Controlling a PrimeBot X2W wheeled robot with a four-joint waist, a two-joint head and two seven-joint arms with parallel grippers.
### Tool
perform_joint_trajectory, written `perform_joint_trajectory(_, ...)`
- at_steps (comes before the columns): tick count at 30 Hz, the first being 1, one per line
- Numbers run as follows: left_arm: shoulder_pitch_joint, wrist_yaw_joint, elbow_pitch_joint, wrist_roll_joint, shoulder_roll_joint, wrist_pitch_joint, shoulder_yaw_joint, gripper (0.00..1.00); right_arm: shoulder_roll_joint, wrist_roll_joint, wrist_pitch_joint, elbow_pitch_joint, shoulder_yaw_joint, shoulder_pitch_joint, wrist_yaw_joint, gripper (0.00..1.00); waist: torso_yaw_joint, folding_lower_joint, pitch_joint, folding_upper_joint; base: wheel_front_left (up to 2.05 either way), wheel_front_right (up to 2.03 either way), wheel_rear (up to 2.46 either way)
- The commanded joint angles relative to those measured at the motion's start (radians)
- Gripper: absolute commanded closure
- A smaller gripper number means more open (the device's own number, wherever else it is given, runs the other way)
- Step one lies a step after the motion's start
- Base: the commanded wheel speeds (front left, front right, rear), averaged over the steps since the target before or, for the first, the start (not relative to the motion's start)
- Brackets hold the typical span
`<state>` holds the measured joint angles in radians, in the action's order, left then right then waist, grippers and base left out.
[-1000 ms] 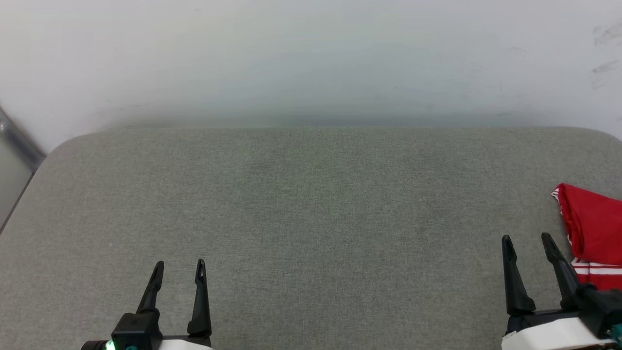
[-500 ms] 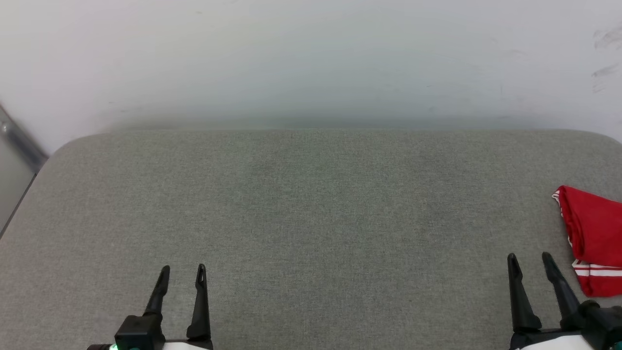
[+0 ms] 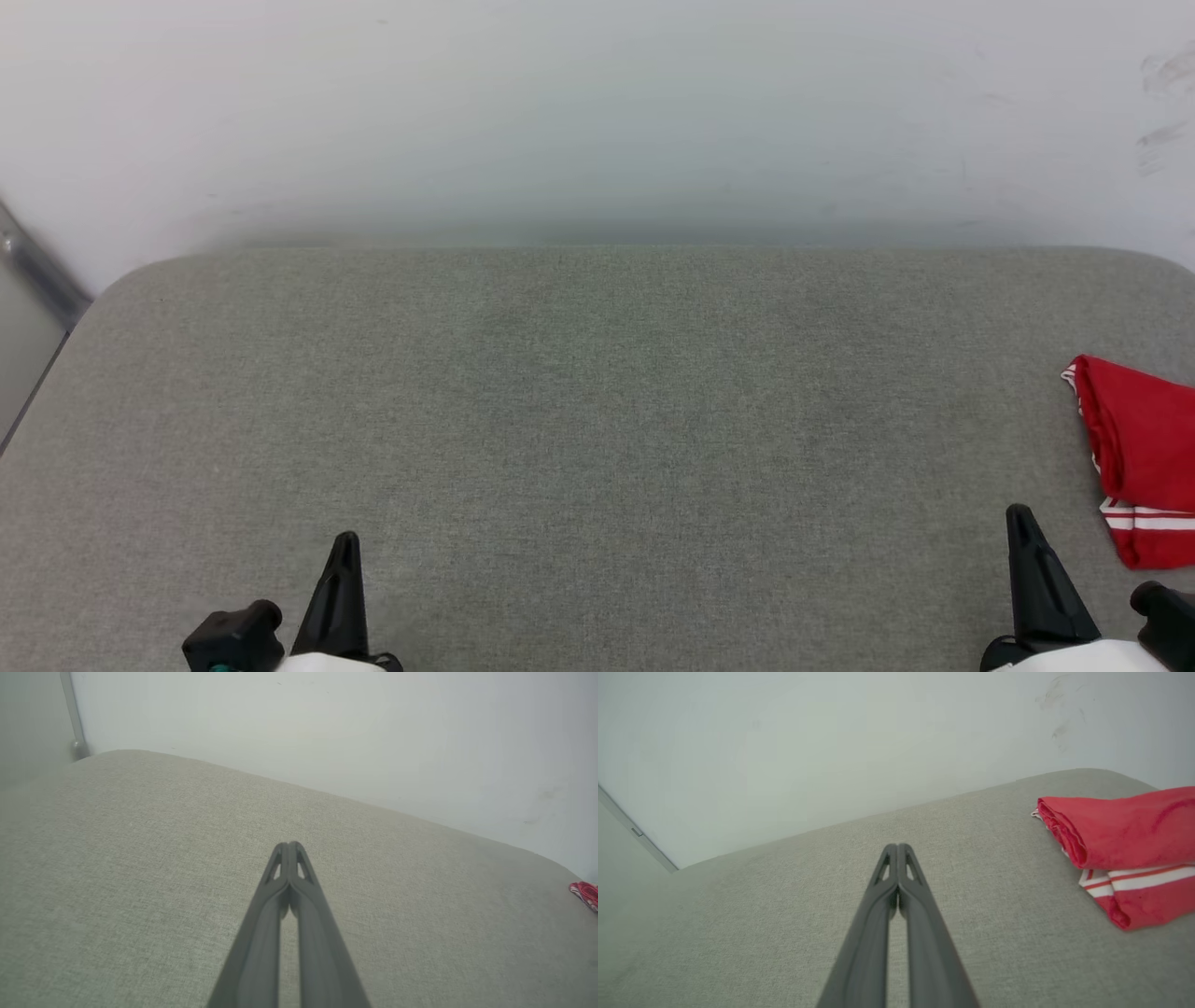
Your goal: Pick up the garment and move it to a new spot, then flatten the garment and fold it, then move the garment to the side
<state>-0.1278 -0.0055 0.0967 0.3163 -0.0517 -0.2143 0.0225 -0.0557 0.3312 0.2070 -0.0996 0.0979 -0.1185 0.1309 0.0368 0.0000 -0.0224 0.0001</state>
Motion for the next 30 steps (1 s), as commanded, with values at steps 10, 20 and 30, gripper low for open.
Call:
perform_joint_trajectory(10,0.06,-0.021,0.014,0.209,-0.009,0.043,-0.017,1.0,0.001,0.2,-0.048,-0.009,0.004,0.06,0.0,1.0,-0.003,0.0,0.002,-0.0001,0.0,0.0,0.0)
perform_joint_trajectory(20,0.088,-0.037,0.032,0.372,-0.012,0.081,-0.029,1.0,0.002,0.359,-0.088,-0.029,0.006,0.086,0.0,1.0,-0.007,0.0,0.005,-0.0001,0.0,0.0,0.0)
perform_joint_trajectory(30,0.111,-0.051,0.048,0.517,-0.014,0.115,-0.042,1.0,0.003,0.499,-0.124,-0.046,0.008,0.109,0.0,1.0,-0.01,0.0,0.007,-0.0001,0.0,0.0,0.0)
